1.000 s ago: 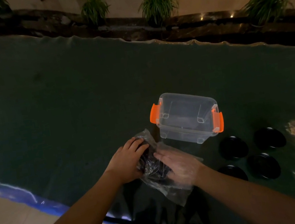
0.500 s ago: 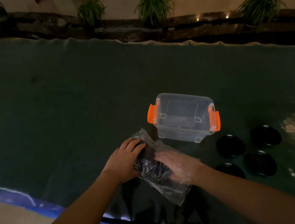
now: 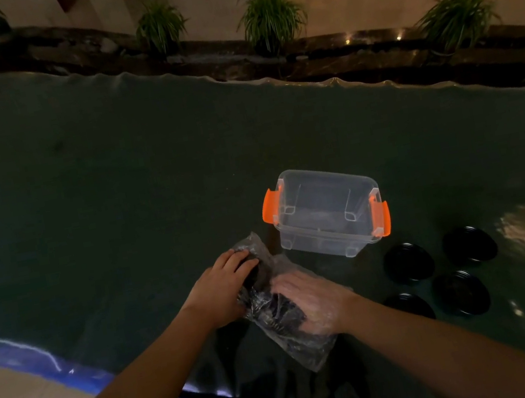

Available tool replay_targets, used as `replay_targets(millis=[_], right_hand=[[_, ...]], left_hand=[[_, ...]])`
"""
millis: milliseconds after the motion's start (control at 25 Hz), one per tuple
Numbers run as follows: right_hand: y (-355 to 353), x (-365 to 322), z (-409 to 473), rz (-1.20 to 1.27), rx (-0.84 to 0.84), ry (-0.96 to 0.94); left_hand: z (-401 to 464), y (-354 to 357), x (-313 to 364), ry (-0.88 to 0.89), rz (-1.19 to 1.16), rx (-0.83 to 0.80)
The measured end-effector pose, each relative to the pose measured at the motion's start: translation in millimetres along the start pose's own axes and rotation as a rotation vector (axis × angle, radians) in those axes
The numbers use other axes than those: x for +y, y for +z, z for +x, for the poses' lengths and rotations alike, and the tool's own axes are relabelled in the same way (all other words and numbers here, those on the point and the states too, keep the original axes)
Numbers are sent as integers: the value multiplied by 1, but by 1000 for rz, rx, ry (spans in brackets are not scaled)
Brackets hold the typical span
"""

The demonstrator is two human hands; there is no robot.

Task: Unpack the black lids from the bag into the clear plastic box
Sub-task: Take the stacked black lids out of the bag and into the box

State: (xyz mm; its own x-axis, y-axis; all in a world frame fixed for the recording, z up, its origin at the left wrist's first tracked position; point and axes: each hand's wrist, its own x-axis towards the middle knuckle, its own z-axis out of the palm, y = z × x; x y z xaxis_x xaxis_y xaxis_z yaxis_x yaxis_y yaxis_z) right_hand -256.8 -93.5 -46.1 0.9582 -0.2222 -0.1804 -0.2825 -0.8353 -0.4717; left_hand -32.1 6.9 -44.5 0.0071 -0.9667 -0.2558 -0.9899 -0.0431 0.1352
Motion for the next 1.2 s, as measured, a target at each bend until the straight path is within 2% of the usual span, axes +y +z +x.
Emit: replay_targets(millis=[120, 160, 240, 360, 400, 560, 920, 1200], right_hand=[[7, -6, 15, -124, -15, 6], [11, -14, 28, -219, 58, 64], [16, -28, 41, -342, 181, 322], [10, -8, 19, -155, -61, 34], [4, -2, 8, -139, -96, 5], [-5, -5, -15, -175, -62, -1], [-43, -8, -84, -219, -153, -60], [-119, -13, -101, -281, -34, -34]], left_hand=[[0, 1, 0, 0, 16, 1], [1, 1, 0, -4, 21, -1], [1, 2, 1, 3, 43, -11], [1, 4, 1, 16, 103, -24], [1, 4, 1, 8, 112, -22], [5, 2, 2, -38, 103, -16], [19, 3, 4, -126, 80, -30], [21, 3, 2, -97, 50, -42]])
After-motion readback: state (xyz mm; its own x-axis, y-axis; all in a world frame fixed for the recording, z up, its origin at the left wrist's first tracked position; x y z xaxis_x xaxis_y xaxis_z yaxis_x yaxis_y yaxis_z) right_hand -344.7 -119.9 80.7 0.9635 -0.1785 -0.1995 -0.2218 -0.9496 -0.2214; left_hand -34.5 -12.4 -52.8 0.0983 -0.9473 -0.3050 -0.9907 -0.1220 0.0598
